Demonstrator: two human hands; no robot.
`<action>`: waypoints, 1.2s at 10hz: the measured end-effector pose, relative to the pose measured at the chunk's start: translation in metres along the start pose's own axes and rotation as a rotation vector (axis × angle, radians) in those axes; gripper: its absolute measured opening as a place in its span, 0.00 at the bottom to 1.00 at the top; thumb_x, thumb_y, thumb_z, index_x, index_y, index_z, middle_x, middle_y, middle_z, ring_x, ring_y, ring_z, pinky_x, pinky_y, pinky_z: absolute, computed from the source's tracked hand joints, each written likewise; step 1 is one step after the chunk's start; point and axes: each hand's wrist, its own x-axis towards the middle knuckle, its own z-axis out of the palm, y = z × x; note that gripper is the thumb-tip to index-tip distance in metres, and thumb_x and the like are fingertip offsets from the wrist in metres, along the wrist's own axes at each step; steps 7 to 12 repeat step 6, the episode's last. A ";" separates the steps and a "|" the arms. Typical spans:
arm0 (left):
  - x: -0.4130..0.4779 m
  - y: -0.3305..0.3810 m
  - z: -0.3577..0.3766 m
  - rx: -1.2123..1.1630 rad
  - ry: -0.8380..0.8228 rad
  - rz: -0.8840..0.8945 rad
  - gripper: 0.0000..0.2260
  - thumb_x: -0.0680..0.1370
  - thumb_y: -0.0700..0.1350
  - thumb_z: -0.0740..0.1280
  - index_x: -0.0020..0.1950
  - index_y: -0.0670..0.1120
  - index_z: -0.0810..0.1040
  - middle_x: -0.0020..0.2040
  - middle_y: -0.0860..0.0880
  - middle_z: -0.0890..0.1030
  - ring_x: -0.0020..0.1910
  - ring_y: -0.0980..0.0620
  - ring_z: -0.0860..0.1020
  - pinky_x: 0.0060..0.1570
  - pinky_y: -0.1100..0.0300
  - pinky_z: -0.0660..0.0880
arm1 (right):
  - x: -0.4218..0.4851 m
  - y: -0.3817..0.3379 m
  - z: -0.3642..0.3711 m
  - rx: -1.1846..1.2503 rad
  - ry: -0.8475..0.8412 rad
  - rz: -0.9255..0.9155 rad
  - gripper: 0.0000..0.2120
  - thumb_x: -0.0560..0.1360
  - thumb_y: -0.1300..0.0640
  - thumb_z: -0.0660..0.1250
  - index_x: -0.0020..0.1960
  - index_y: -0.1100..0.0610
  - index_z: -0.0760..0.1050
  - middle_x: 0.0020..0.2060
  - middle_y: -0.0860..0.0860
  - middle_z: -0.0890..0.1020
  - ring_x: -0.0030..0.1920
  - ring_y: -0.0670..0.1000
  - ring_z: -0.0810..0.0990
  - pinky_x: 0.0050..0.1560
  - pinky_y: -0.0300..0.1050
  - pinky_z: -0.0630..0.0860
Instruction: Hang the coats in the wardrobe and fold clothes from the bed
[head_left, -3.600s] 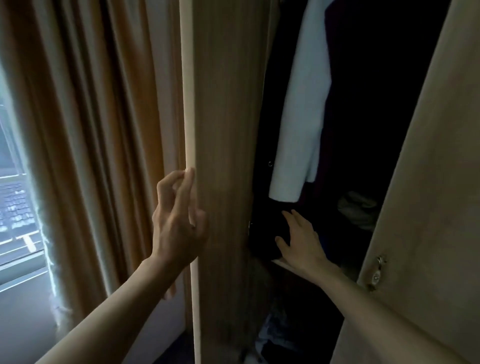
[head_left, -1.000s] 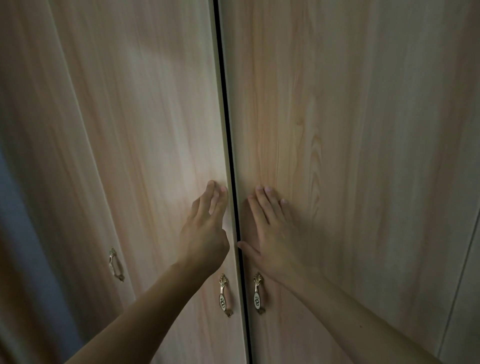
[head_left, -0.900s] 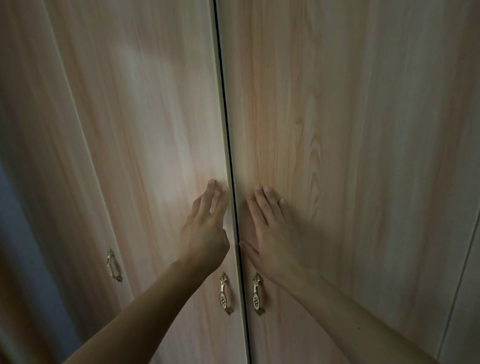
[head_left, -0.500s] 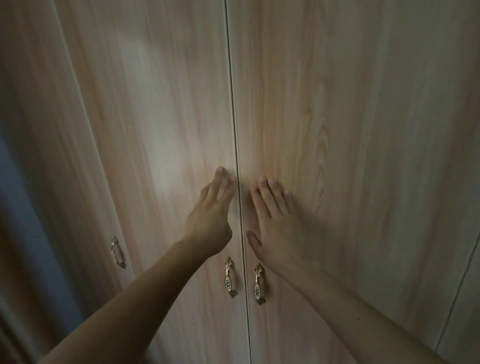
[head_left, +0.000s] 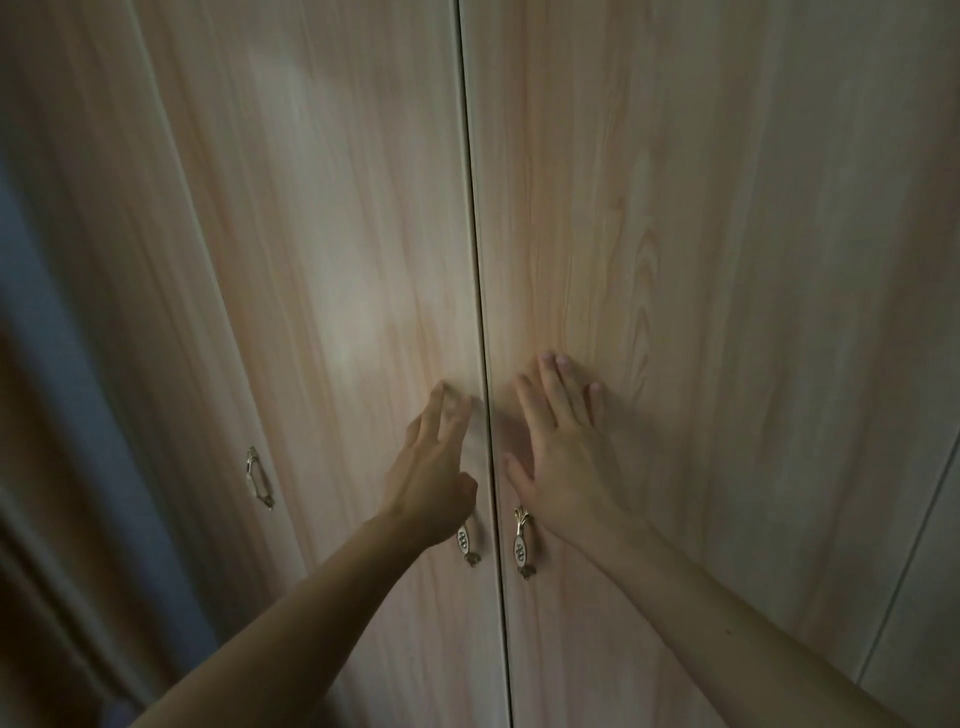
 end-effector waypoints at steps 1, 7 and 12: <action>-0.010 -0.004 -0.003 0.020 -0.014 -0.023 0.41 0.75 0.41 0.68 0.79 0.56 0.46 0.80 0.51 0.42 0.78 0.44 0.50 0.69 0.54 0.63 | -0.007 -0.003 0.004 0.003 -0.004 0.028 0.37 0.76 0.45 0.64 0.78 0.55 0.53 0.79 0.57 0.47 0.79 0.56 0.40 0.77 0.61 0.45; -0.058 -0.080 -0.060 0.015 -0.008 0.003 0.35 0.77 0.54 0.64 0.78 0.55 0.48 0.80 0.51 0.44 0.76 0.43 0.56 0.69 0.45 0.67 | -0.029 -0.099 -0.018 -0.032 -0.079 0.250 0.37 0.76 0.42 0.61 0.78 0.52 0.49 0.79 0.55 0.45 0.78 0.59 0.45 0.75 0.61 0.52; -0.058 -0.080 -0.060 0.015 -0.008 0.003 0.35 0.77 0.54 0.64 0.78 0.55 0.48 0.80 0.51 0.44 0.76 0.43 0.56 0.69 0.45 0.67 | -0.029 -0.099 -0.018 -0.032 -0.079 0.250 0.37 0.76 0.42 0.61 0.78 0.52 0.49 0.79 0.55 0.45 0.78 0.59 0.45 0.75 0.61 0.52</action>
